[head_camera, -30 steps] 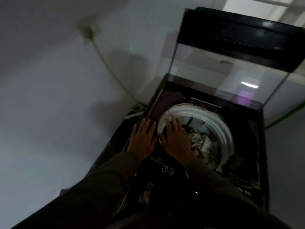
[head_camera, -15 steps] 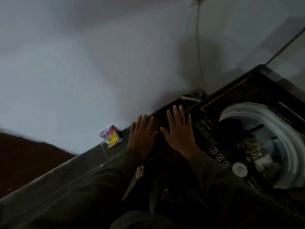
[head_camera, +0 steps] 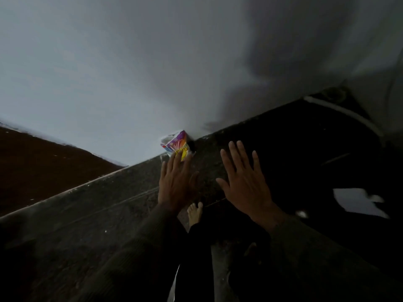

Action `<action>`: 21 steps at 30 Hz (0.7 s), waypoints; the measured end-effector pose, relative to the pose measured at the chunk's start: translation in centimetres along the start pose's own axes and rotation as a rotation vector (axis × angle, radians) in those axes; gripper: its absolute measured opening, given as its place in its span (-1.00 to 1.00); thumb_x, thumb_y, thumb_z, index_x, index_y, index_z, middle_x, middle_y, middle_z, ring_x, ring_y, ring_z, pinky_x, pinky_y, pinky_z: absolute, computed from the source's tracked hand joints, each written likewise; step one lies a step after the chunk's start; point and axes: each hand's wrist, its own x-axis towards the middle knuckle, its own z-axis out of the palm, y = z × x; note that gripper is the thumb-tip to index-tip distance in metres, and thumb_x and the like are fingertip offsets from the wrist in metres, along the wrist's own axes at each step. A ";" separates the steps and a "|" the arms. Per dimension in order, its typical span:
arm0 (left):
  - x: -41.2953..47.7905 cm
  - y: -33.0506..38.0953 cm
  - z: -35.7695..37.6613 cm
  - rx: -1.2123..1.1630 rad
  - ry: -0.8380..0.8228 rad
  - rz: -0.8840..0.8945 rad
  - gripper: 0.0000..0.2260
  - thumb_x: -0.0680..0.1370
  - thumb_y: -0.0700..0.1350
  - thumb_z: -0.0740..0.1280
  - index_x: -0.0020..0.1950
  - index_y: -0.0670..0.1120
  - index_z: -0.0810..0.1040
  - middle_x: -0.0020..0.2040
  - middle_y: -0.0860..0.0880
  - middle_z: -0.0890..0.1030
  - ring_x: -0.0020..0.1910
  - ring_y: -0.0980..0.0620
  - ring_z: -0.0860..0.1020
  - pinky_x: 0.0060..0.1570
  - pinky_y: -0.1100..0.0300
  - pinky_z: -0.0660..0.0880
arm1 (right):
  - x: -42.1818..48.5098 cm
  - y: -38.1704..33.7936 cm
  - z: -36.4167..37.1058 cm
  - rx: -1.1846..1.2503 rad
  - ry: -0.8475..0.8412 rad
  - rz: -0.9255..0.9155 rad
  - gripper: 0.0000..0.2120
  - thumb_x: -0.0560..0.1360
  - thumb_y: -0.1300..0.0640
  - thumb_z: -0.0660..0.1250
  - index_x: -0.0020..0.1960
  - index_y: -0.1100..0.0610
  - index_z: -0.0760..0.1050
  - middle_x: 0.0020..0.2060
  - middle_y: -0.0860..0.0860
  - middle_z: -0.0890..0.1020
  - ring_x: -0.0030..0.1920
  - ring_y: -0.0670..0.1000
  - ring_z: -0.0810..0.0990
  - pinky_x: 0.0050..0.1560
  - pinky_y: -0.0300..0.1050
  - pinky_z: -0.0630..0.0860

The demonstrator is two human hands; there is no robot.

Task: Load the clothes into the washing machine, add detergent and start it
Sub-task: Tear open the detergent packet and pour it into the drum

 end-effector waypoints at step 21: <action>23.6 -18.0 22.2 0.169 0.045 0.182 -0.56 0.52 -0.18 0.33 0.41 -0.15 0.41 0.26 -0.22 0.52 0.25 -0.27 0.45 -0.03 -0.19 0.47 | 19.0 -5.7 28.6 0.096 -0.172 0.014 -0.20 0.56 -0.12 0.25 0.61 0.09 -0.10 0.60 0.17 -0.07 0.59 0.18 -0.17 0.53 0.28 -0.02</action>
